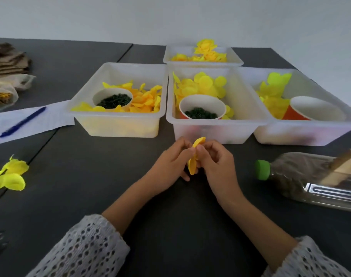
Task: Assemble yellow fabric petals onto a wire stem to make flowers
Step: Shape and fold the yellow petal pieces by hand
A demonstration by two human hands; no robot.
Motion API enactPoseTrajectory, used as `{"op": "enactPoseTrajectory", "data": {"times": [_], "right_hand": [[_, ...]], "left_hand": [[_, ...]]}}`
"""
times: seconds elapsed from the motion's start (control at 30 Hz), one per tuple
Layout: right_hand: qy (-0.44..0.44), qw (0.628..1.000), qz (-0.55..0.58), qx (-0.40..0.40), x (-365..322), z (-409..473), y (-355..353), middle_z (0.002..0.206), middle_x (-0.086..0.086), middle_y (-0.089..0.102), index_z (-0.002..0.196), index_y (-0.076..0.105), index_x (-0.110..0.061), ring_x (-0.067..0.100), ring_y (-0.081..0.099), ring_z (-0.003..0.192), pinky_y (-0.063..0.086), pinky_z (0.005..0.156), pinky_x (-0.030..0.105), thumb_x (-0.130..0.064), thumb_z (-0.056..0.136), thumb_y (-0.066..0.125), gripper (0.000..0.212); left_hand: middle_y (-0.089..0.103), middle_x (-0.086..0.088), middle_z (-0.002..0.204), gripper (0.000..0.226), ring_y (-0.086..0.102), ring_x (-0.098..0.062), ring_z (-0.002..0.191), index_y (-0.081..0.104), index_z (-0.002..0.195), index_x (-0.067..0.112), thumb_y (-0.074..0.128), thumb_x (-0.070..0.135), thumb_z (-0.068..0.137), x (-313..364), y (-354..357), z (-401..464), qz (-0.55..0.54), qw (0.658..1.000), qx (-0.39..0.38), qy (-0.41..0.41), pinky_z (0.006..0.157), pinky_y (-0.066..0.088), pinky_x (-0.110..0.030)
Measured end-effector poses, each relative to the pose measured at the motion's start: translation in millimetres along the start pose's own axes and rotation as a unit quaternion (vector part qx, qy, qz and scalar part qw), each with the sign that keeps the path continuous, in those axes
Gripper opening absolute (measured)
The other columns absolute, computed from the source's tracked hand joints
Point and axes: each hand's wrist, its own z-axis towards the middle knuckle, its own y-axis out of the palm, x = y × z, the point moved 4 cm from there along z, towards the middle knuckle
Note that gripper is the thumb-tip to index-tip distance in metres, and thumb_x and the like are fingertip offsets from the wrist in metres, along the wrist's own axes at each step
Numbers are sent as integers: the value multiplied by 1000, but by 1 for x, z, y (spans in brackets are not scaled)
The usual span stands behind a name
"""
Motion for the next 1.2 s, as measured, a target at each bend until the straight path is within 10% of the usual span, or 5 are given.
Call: {"op": "enactPoseTrajectory", "data": {"times": [1.2], "right_hand": [[-27, 999, 0, -26, 0, 10, -3, 65, -4, 65, 84, 69, -18, 4, 58, 56, 51, 52, 18, -18, 92, 60, 12]], "left_hand": [[68, -3, 88, 21, 69, -19, 81, 54, 106, 12, 34, 18, 103, 1, 2, -7, 7, 998, 5, 64, 59, 56, -29]]}}
